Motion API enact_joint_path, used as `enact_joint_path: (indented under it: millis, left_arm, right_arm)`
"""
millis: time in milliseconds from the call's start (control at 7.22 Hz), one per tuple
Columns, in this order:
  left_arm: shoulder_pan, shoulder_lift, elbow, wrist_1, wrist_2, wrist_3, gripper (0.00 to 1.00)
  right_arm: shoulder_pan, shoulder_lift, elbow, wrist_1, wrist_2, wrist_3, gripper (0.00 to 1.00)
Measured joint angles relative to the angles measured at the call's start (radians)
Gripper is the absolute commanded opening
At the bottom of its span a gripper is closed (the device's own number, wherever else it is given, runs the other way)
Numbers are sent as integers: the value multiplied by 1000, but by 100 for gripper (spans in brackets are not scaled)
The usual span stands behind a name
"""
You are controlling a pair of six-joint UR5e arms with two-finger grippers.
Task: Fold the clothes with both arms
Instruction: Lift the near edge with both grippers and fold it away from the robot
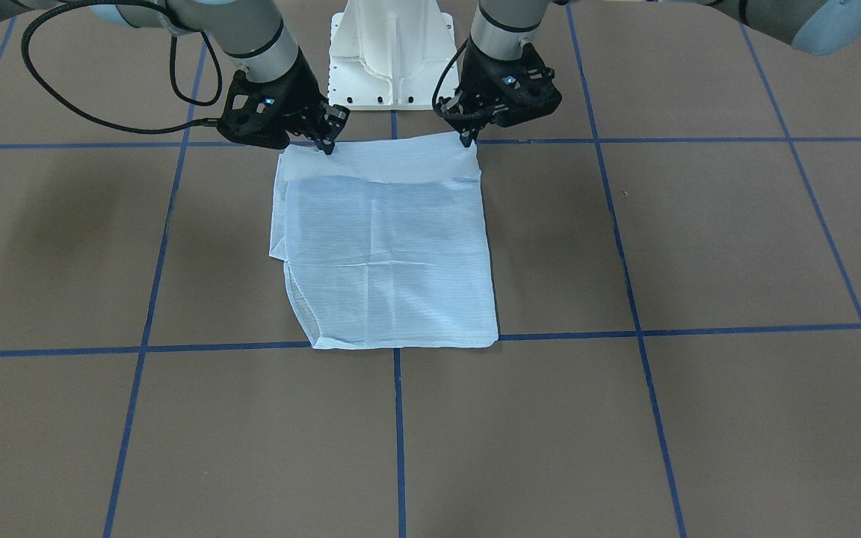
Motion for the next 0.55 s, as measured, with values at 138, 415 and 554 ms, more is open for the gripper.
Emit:
enact_joint_path:
  millis: [138, 415, 554]
  left_arm:
    - [-40, -26, 96, -71, 0, 19, 0]
    - [-104, -62, 234, -177, 0, 52, 0]
    - [-126, -72, 275, -208, 0, 70, 0]
  right_arm:
    - [28, 50, -88, 1, -7, -61, 0]
    - [71, 142, -256, 17, -19, -157, 0]
    - [92, 166, -315, 49, -24, -188, 0]
